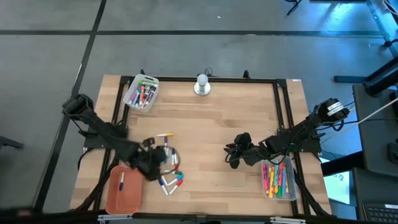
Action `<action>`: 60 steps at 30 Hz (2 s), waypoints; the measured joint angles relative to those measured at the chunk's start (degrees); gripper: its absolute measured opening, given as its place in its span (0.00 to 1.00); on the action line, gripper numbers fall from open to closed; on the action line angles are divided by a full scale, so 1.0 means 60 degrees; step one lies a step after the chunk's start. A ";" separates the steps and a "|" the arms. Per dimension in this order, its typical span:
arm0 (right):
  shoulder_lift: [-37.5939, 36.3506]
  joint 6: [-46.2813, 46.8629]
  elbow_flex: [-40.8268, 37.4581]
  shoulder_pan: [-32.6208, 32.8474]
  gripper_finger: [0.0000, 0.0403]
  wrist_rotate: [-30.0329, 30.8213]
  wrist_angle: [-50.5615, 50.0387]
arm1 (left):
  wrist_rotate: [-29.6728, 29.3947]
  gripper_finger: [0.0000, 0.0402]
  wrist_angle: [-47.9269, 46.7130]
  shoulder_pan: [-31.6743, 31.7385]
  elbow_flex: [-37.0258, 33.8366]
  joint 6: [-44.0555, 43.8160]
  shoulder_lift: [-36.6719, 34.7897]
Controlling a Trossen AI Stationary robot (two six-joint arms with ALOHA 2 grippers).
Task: Pick & Place Markers
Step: Put the light blue and white highlighter pen into the orange bin
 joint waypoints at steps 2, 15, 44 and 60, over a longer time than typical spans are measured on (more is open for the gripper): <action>0.0000 0.0007 0.0000 -0.0007 0.26 0.0067 0.0061 | 0.0353 0.10 -0.0606 -0.0598 0.0000 -0.0727 -0.0028; 0.0000 -0.0011 0.0000 -0.0138 0.26 0.0644 0.0616 | -0.0159 0.10 -0.0933 -0.3027 0.1654 -0.1810 -0.0045; 0.0007 -0.0506 0.0000 -0.1410 0.26 0.1205 0.0780 | -0.0269 0.12 -0.5960 -0.2755 0.2616 -0.6749 -0.0057; 0.0402 -0.0538 0.0007 -0.1927 0.26 0.1174 0.1171 | -0.0716 0.15 -0.4020 -0.4995 0.2528 -0.6111 0.1245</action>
